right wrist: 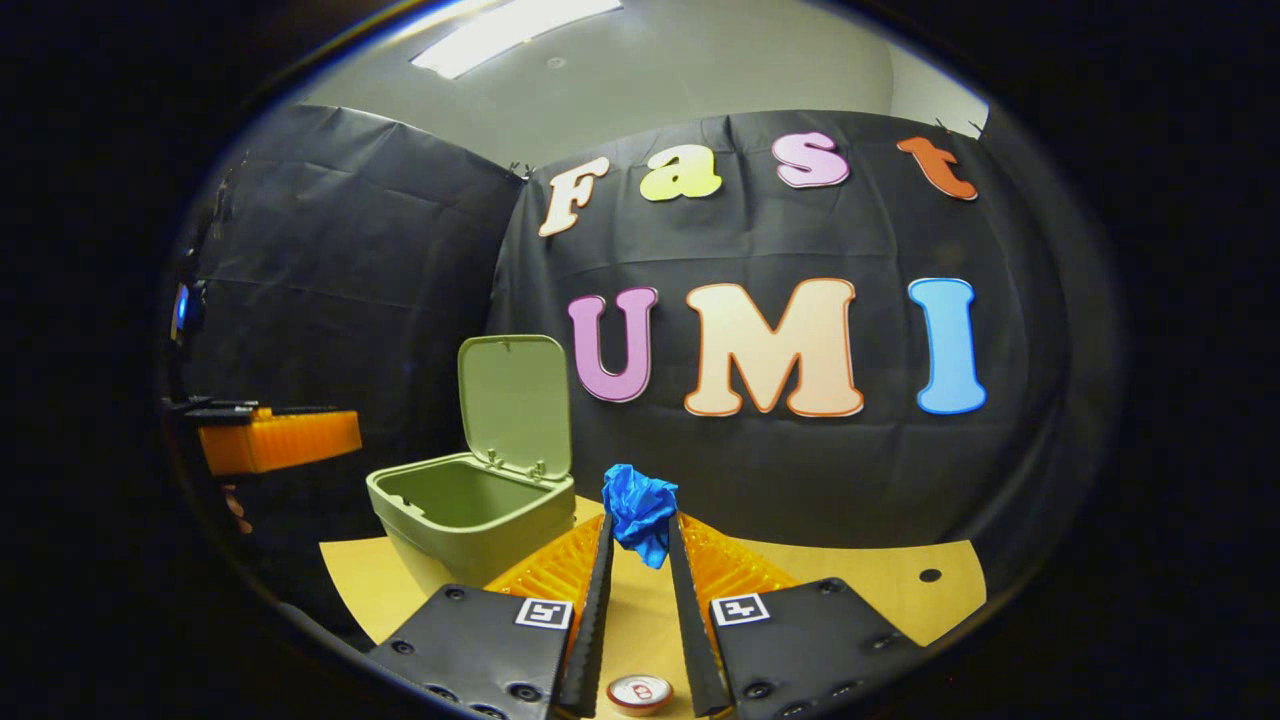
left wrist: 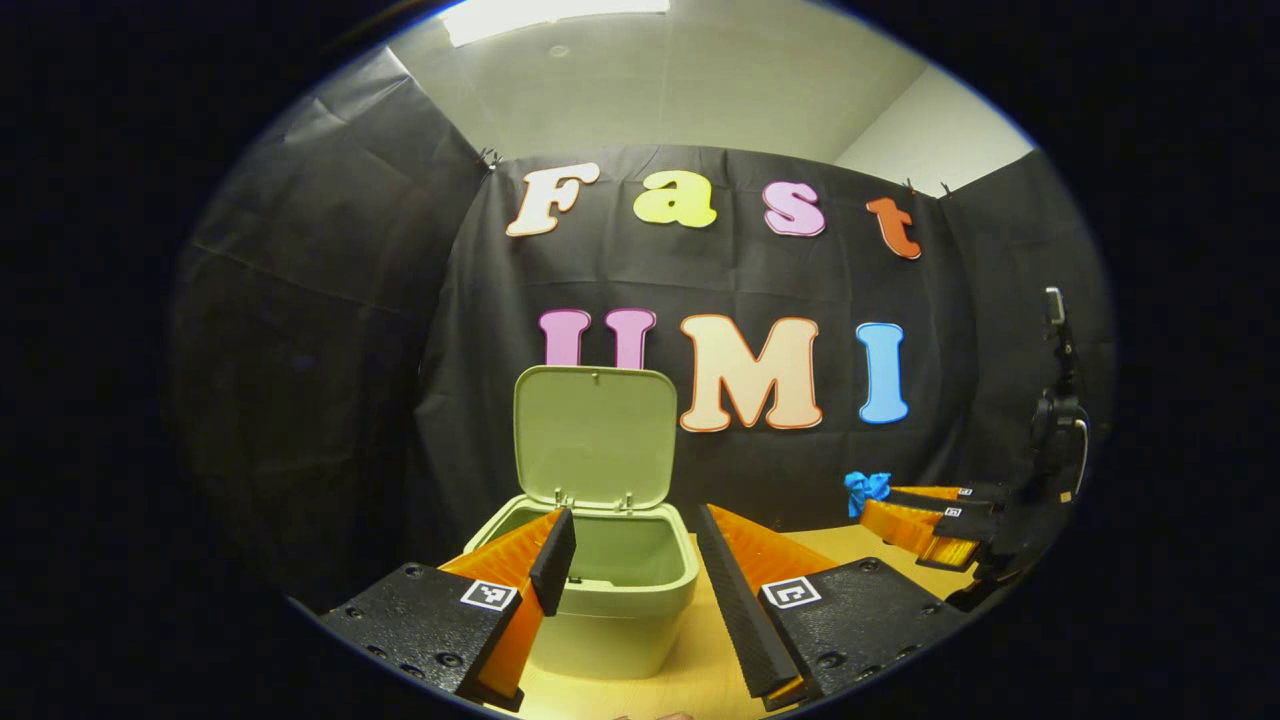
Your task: Press the lid of the desktop garbage bin to open it, pick up the crumpled paper on the desktop and throw it into the bin, then pick up the pop can on the desktop and drop it into the bin, and finally close the garbage bin lid.
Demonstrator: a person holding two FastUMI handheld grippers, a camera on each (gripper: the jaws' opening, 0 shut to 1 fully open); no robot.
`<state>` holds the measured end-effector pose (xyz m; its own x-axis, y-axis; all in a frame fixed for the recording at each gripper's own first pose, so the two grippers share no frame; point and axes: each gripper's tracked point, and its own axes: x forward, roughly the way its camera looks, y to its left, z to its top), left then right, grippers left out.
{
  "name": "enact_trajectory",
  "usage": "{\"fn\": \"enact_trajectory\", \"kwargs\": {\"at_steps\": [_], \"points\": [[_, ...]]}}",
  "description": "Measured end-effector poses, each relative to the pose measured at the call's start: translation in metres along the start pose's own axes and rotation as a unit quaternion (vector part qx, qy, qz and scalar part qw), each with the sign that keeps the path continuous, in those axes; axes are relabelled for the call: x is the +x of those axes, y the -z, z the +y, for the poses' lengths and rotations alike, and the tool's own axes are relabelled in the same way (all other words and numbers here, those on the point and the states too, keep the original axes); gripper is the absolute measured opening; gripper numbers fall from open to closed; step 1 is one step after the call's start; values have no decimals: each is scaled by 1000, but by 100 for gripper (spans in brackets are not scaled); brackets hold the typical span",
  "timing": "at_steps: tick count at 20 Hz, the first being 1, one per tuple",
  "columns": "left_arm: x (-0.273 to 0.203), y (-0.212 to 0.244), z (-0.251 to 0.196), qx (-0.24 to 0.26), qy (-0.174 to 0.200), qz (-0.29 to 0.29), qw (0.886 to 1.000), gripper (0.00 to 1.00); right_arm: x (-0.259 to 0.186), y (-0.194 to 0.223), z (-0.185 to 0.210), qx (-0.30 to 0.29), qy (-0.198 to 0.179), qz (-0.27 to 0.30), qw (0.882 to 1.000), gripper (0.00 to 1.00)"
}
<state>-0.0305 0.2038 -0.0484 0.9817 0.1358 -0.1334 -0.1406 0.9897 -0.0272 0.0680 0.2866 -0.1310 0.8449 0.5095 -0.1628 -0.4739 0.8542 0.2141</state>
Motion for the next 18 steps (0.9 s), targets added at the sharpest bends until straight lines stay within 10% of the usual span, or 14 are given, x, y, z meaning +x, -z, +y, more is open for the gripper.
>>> {"fn": "enact_trajectory", "kwargs": {"at_steps": [13, 14, 17, 18], "points": [[4, 14, 103, 18, -60, 22, 998, 76, 78, 37, 139, 0, -101, 5, 995, 36], [2, 14, 105, 19, -62, 22, 998, 76, 80, 38, 140, -4, -99, 5, 995, 41], [0, 18, 104, 14, -63, 25, 998, 76, 76, 37, 140, -9, -98, 0, 995, 98], [1, 19, 99, 11, -60, 26, 998, 76, 72, 32, 136, -11, -95, -5, 995, 99]]}}
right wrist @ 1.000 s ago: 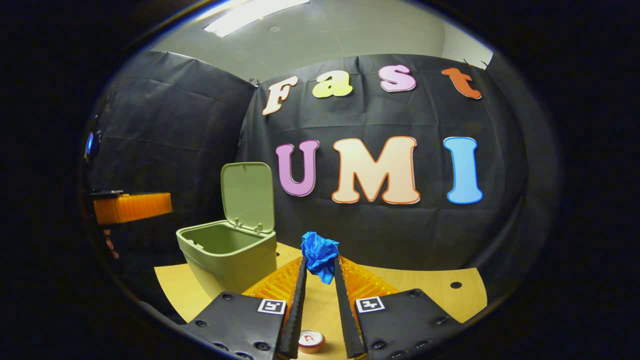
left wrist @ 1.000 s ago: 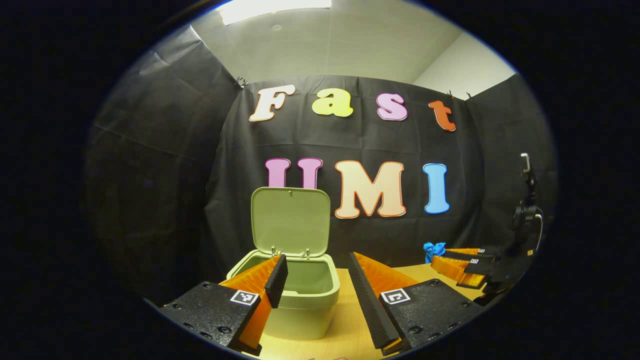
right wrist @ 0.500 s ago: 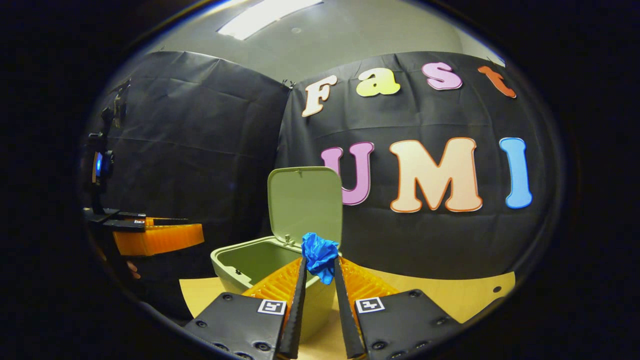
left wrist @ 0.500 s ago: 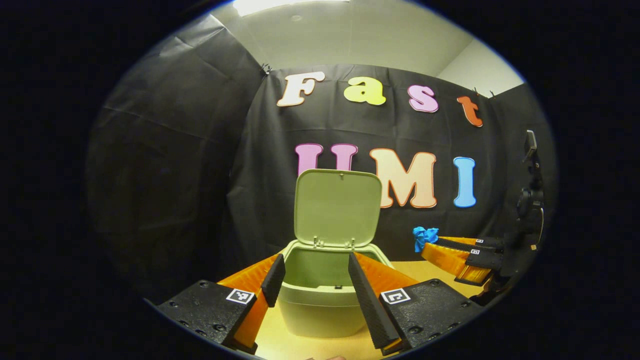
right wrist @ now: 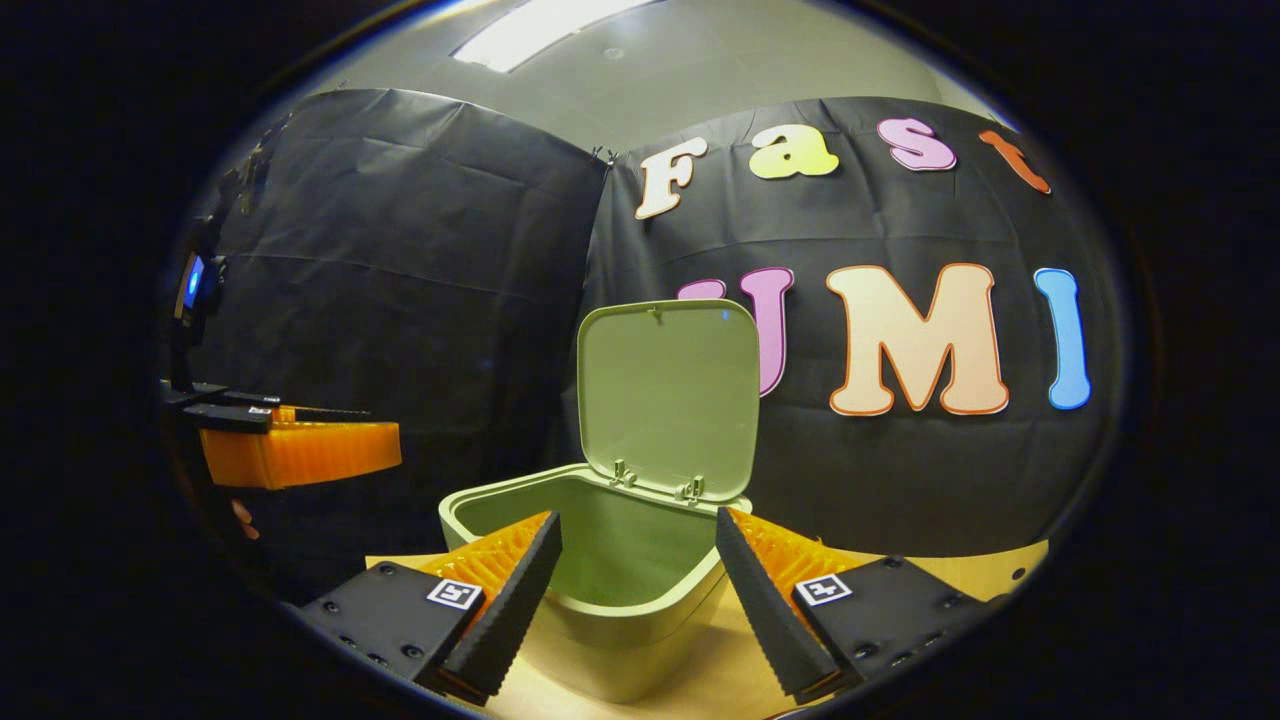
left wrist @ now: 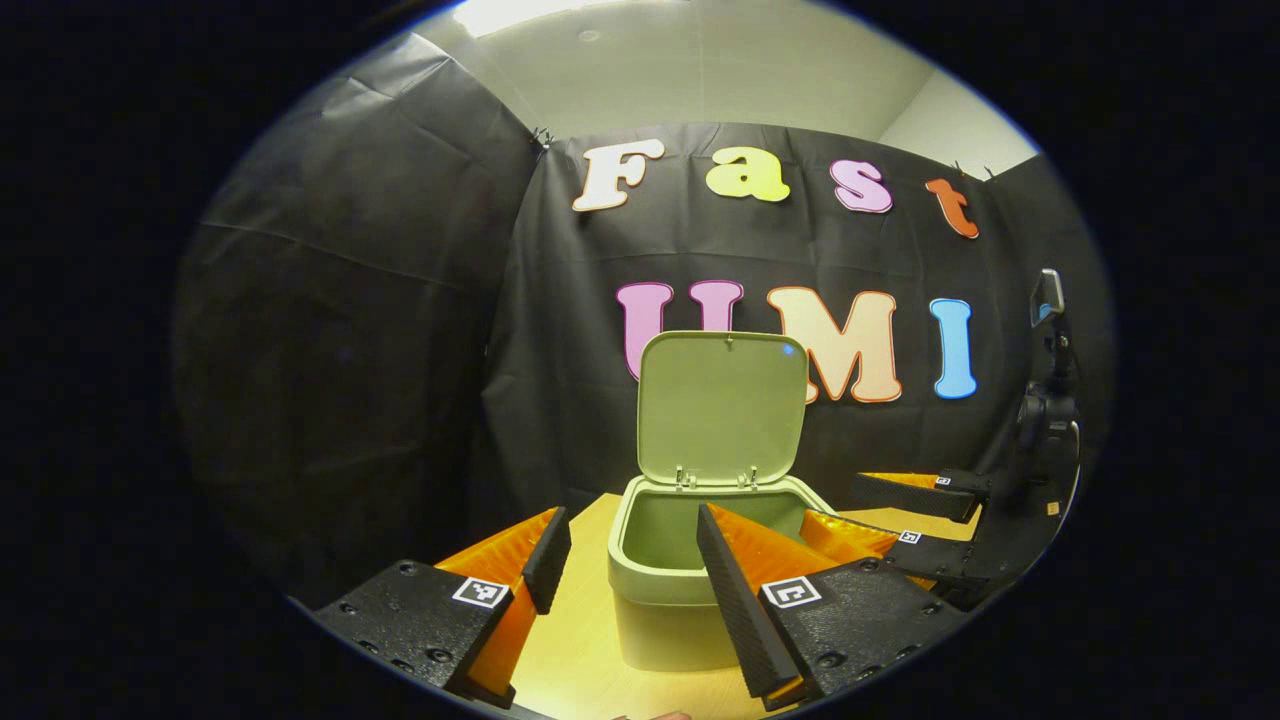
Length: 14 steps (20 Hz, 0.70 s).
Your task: Press the lid of the desktop garbage bin to open it, pick up the crumpled paper on the desktop and throw it into the bin, then pick up the pop can on the desktop and drop it into the bin, and finally close the garbage bin lid.
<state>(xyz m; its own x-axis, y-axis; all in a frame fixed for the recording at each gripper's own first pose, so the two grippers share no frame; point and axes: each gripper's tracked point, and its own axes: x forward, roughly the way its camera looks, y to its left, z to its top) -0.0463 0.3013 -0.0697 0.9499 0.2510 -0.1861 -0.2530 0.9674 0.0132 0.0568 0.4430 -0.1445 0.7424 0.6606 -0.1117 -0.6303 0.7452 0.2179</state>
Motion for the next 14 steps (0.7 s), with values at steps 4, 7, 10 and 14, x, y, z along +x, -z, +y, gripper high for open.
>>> {"fn": "enact_trajectory", "kwargs": {"at_steps": [4, 7, 10, 14], "points": [[0, 5, -30, -16, 29, 1, 999, 76, -31, -25, -29, -26, 30, -24, 999, 98], [0, 8, -61, -11, 53, 5, 998, 76, -64, -35, -55, -28, 59, -34, 997, 98], [0, 9, -100, -5, 87, 4, 996, 76, -103, -44, -92, -29, 96, -34, 994, 98], [-4, 20, -163, -6, 141, 14, 990, 77, -159, -52, -156, -35, 156, -26, 987, 98]]}}
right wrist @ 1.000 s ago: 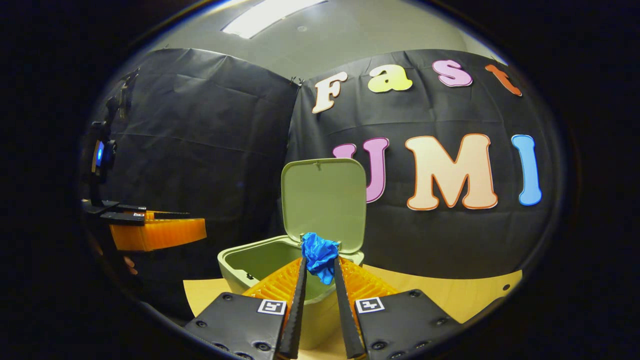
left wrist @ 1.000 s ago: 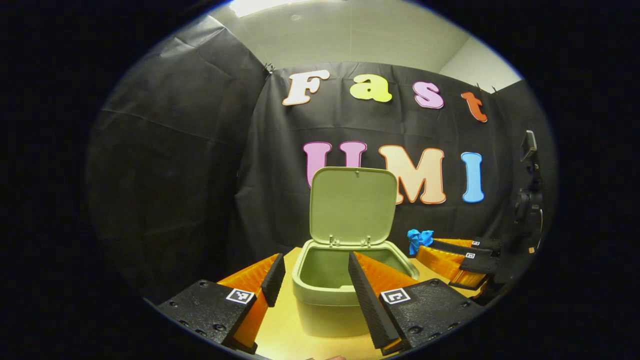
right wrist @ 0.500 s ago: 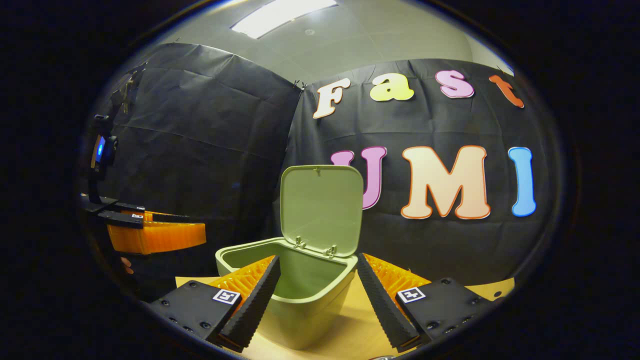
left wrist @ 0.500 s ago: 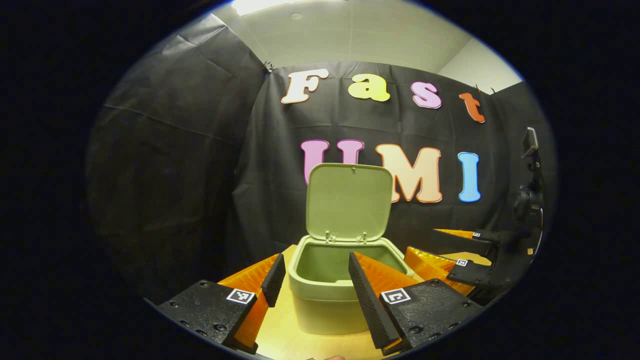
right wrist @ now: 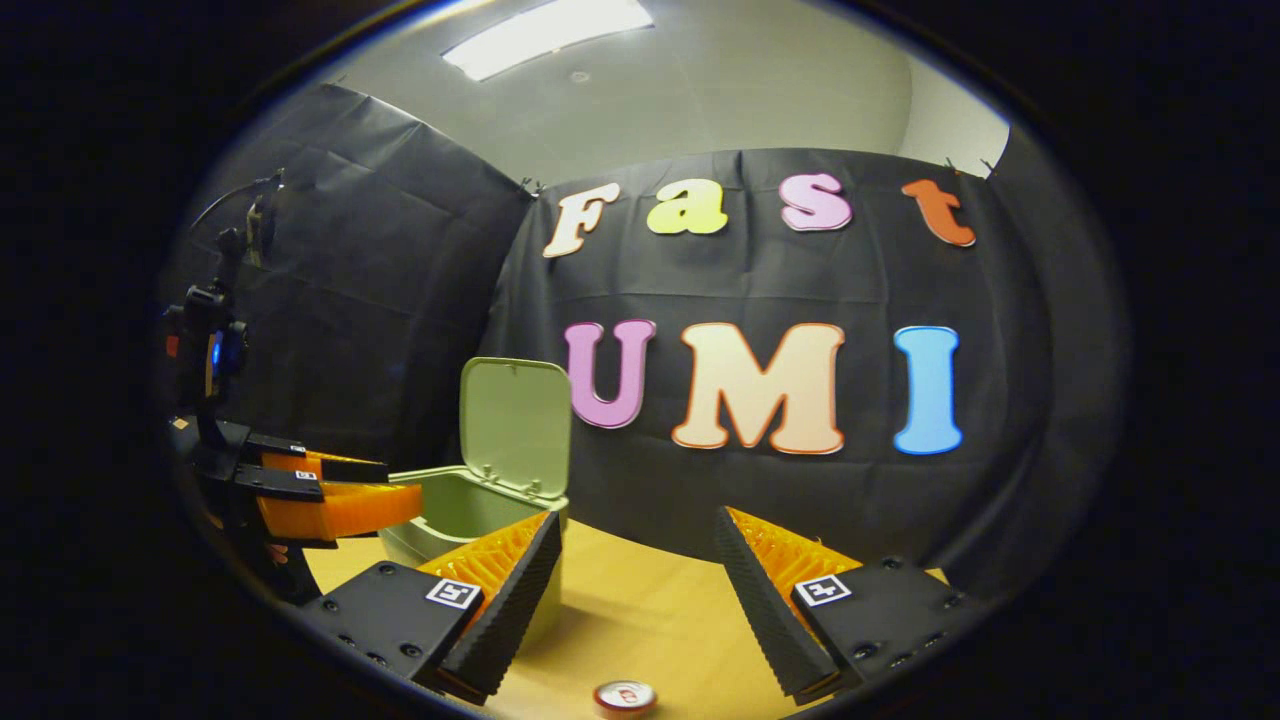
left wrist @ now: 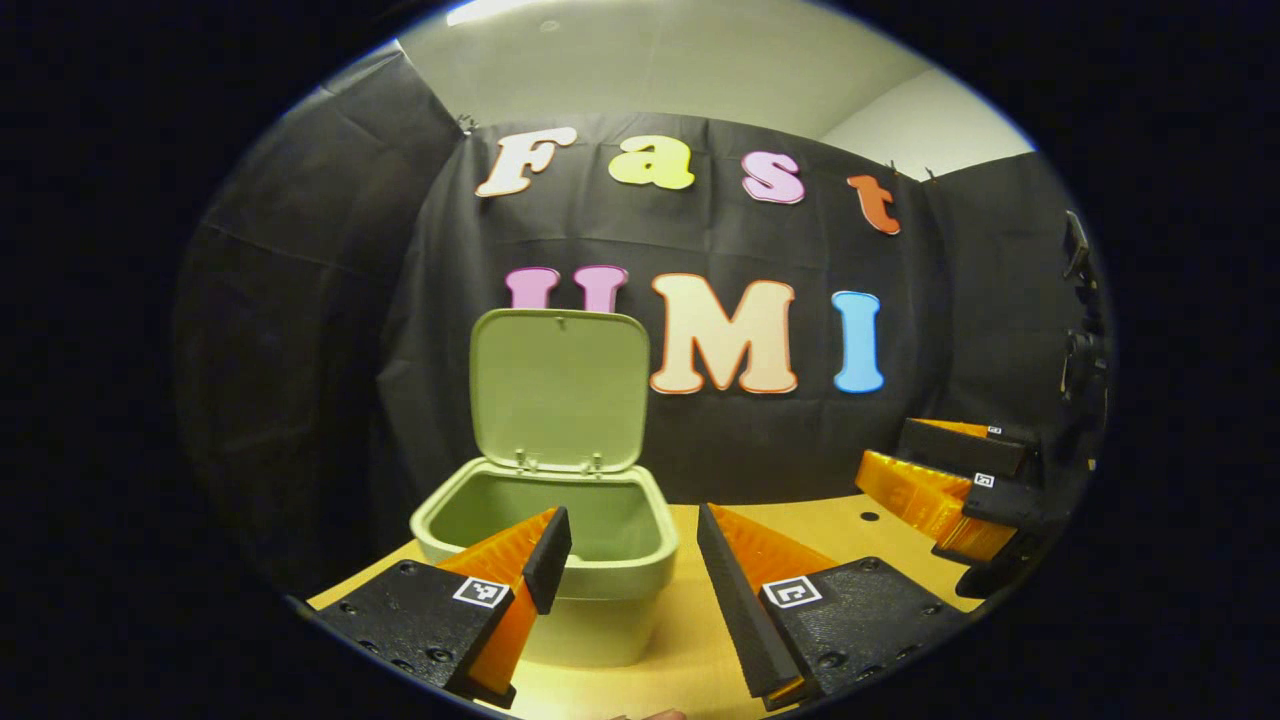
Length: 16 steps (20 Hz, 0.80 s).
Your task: Press the lid of the desktop garbage bin to open it, pick up the crumpled paper on the desktop and throw it into the bin, then pick up the pop can on the desktop and drop it into the bin, and finally close the garbage bin lid.
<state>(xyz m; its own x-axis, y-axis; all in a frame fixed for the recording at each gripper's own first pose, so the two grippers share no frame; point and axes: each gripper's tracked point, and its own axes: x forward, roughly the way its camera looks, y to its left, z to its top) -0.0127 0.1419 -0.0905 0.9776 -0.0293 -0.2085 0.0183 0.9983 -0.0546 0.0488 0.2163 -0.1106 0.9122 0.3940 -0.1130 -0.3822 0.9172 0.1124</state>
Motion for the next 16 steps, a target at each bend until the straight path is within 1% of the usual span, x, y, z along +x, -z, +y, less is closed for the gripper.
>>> {"fn": "enact_trajectory", "kwargs": {"at_steps": [1, 2, 3, 8, 12, 16], "points": [[4, 4, -15, 2, 13, 1, 1000, 74, -10, 1, -19, -2, 17, 6, 1000, 96], [8, 7, -30, 3, 25, 4, 1000, 74, -23, 2, -39, -3, 33, 12, 999, 99], [11, 13, -44, 3, 38, 8, 999, 77, -33, 2, -56, -3, 49, 17, 999, 98], [23, 63, -106, -1, 86, 52, 995, 77, -90, 13, -133, -10, 118, 44, 992, 98], [34, 107, -137, 2, 103, 94, 990, 77, -131, 25, -177, -11, 163, 73, 984, 98], [46, 155, -154, -3, 106, 142, 984, 77, -165, 35, -211, -10, 200, 94, 975, 98]]}}
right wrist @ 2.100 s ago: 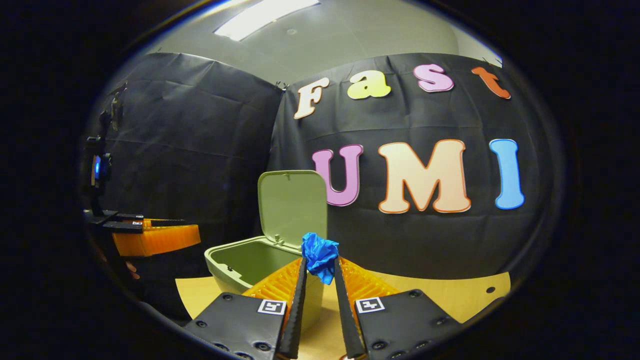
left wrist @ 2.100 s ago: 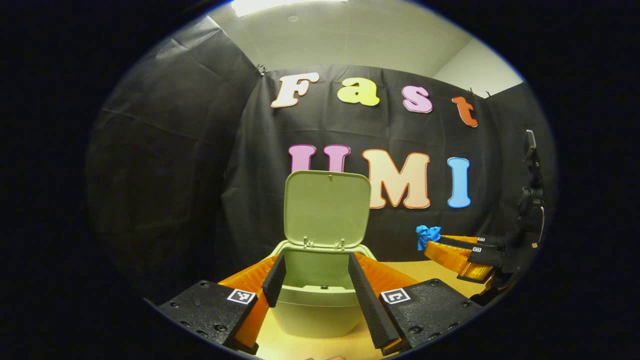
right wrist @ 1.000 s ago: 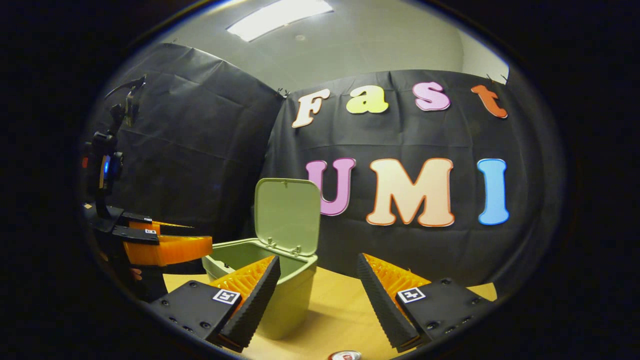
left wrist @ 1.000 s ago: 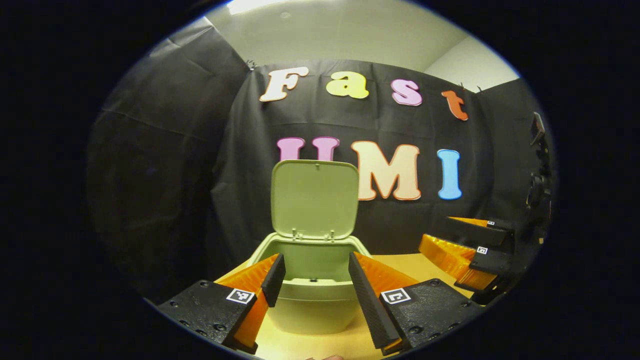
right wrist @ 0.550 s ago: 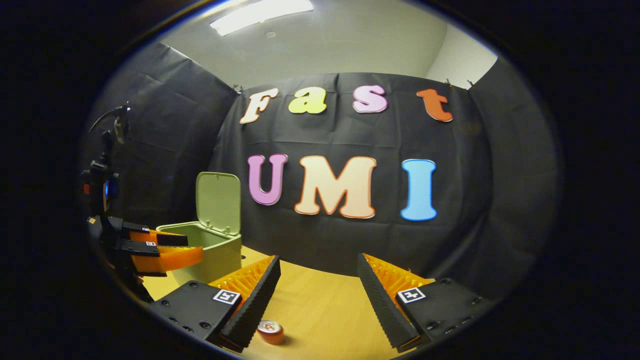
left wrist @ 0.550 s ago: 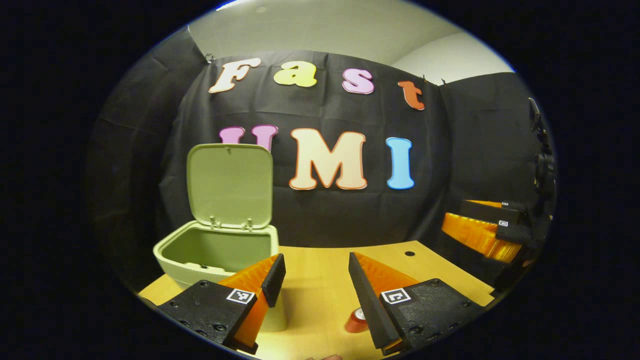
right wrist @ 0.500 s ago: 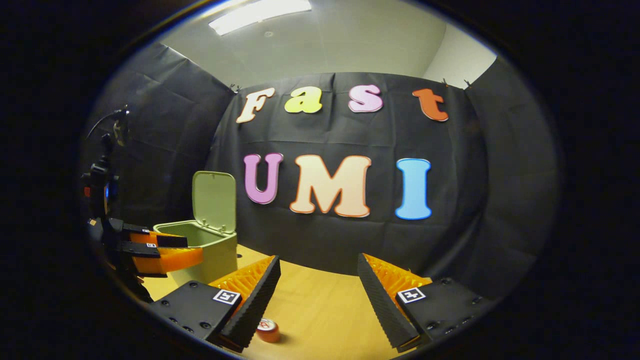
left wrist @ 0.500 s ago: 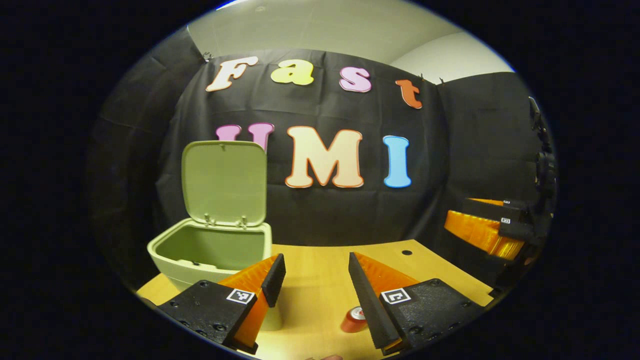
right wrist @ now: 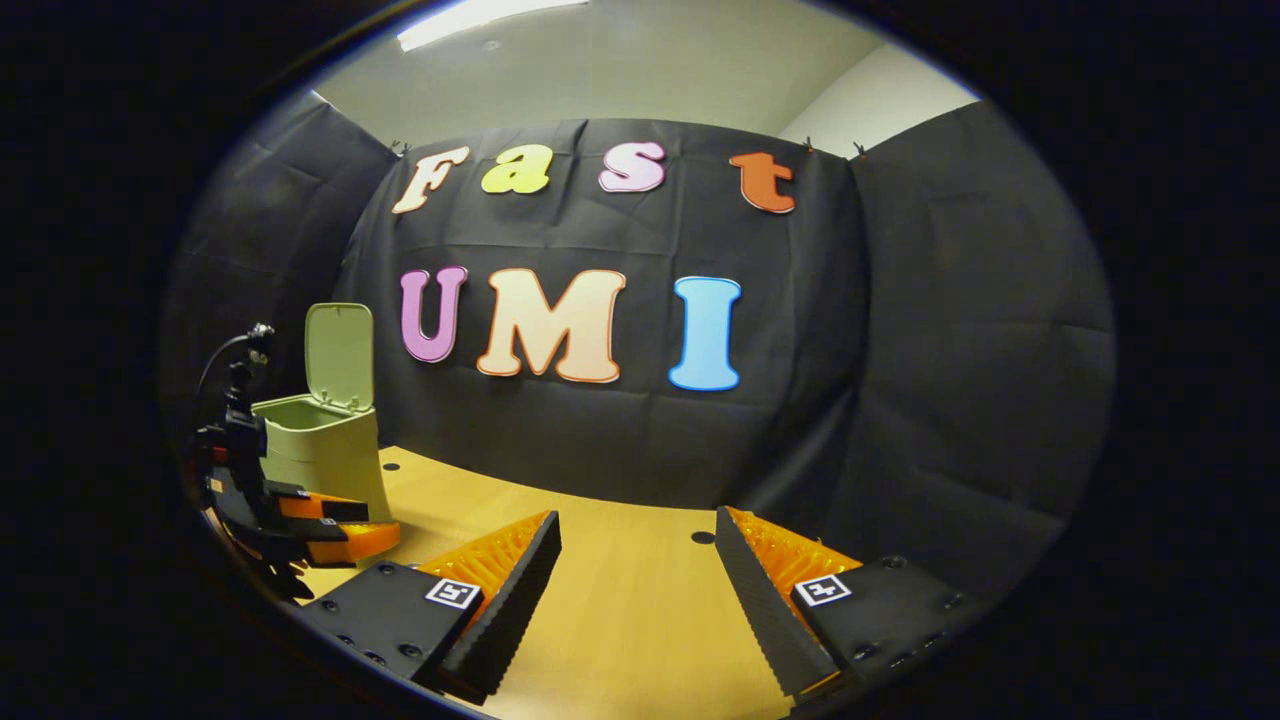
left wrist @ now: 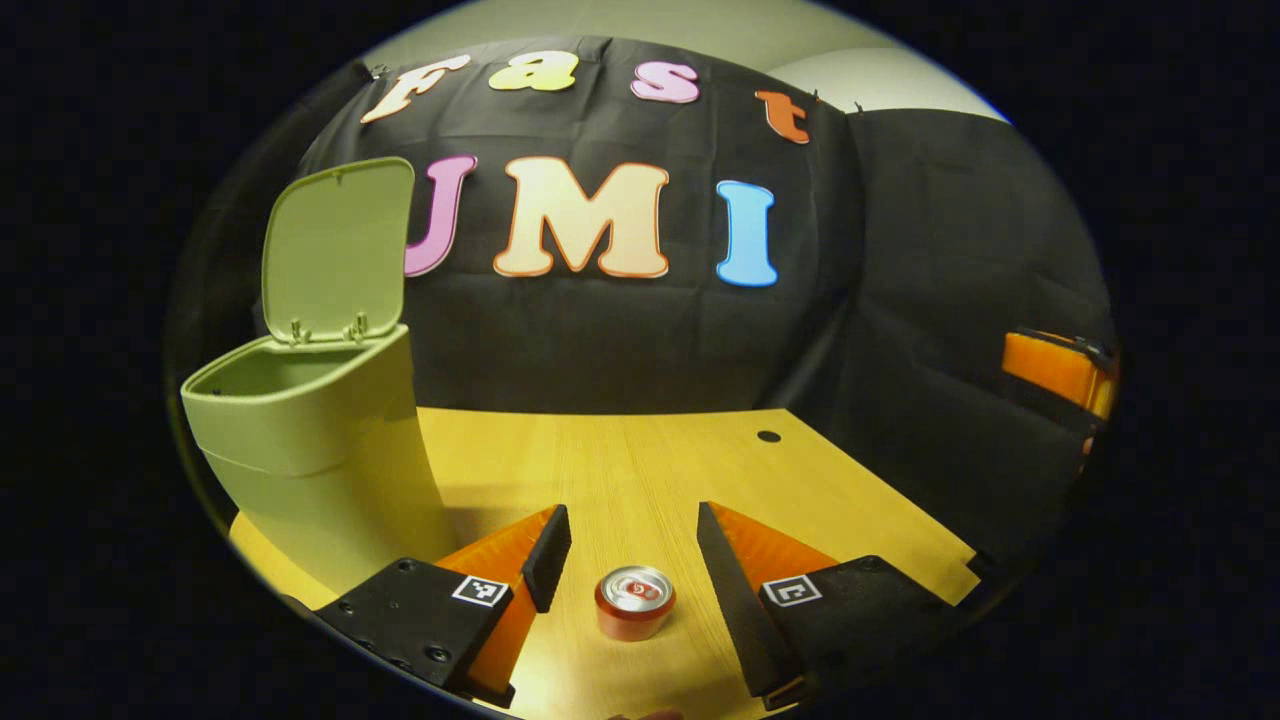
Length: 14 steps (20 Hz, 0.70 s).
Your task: Press the lid of the desktop garbage bin to open it, pick up the crumpled paper on the desktop and throw it into the bin, then pick up the pop can on the desktop and drop it into the bin, and finally close the garbage bin lid.
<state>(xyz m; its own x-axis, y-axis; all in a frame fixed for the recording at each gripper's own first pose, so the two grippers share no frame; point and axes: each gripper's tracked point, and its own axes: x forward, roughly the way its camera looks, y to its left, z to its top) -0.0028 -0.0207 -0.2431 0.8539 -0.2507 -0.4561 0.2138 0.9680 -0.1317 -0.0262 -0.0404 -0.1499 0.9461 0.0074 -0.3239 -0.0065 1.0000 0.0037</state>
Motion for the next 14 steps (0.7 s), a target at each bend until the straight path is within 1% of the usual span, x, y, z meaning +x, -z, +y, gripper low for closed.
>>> {"fn": "enact_trajectory", "kwargs": {"at_steps": [3, 4, 5, 6, 7, 8, 10, 11, 14], "points": [[17, 30, -7, -2, 4, 34, 999, 77, -9, 11, -24, -2, 24, 15, 1000, 98], [22, 39, -8, -1, 2, 43, 999, 77, -12, 13, -30, -1, 31, 19, 999, 98], [27, 47, -6, -1, -1, 52, 999, 77, -15, 15, -34, 0, 37, 22, 999, 99], [30, 54, -3, -4, -5, 60, 998, 77, -17, 17, -37, 0, 42, 25, 999, 98], [32, 60, 0, -7, -10, 65, 998, 77, -18, 21, -40, 0, 45, 29, 999, 99], [34, 67, 1, -14, -14, 74, 997, 77, -19, 24, -41, -2, 48, 33, 998, 98], [38, 78, 5, -17, -16, 84, 996, 77, -21, 28, -44, -5, 52, 40, 998, 99], [40, 83, 6, -16, -16, 91, 996, 77, -20, 29, -44, -5, 54, 43, 998, 98], [45, 98, 7, -4, -15, 107, 994, 80, -20, 31, -43, -7, 55, 48, 997, 98]]}}
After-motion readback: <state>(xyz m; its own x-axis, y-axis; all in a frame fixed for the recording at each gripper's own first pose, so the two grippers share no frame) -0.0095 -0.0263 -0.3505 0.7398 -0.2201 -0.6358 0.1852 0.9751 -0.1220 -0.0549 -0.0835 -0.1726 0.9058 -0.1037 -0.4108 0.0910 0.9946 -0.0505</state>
